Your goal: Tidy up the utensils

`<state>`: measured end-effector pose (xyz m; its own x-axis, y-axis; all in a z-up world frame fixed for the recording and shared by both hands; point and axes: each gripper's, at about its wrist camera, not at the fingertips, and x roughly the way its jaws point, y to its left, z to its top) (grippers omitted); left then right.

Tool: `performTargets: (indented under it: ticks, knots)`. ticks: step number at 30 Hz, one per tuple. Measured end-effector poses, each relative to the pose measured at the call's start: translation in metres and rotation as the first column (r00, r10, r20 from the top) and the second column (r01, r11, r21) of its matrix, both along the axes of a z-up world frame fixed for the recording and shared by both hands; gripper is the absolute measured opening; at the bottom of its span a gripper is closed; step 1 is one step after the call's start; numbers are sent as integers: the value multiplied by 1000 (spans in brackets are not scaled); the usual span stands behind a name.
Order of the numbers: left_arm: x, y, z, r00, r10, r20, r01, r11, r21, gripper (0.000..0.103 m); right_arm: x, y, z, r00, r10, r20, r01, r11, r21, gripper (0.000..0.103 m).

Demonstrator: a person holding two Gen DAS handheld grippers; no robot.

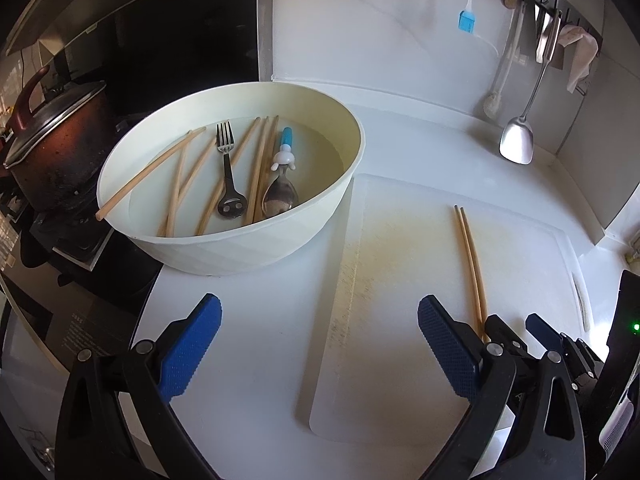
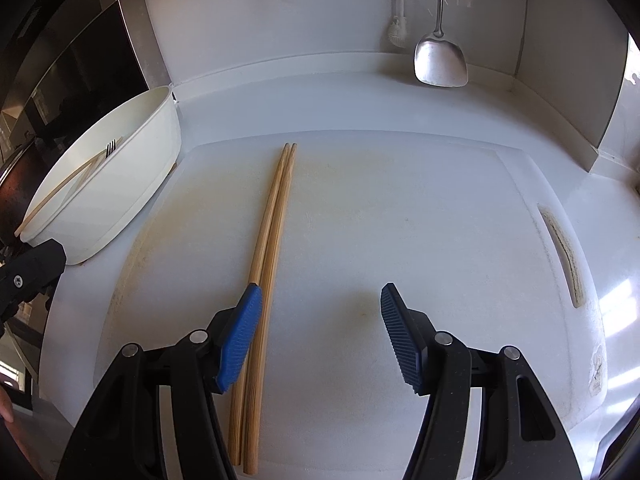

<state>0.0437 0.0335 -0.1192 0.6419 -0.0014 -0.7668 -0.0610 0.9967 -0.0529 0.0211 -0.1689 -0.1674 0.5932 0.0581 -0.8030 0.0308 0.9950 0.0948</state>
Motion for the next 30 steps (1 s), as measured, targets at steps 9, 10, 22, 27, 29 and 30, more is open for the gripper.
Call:
performTargets:
  ticks: [9, 10, 22, 27, 29, 30]
  knots:
    - [2, 1, -1, 1000, 1, -6, -1, 1000, 1, 97, -1, 9, -1, 1000, 18, 15, -17, 999, -51, 59]
    - [2, 1, -1, 1000, 1, -6, -1, 1000, 1, 97, 0, 9, -1, 1000, 21, 16, -20, 998, -56, 59]
    - [4, -8, -5, 1000, -26, -16, 26, 1000, -5, 97, 1, -3, 0, 999, -8, 46, 15, 986, -164, 44]
    - [6, -22, -9, 998, -57, -17, 57, 998, -10, 97, 2, -24, 0, 997, -55, 50, 63, 983, -174, 44]
    - [9, -29, -12, 997, -73, -18, 73, 997, -13, 97, 2, -32, 0, 996, -71, 51, 79, 981, -177, 43]
    - [10, -33, -14, 996, -81, -20, 81, 997, -14, 97, 1, -35, 0, 996, -78, 51, 86, 980, -177, 43]
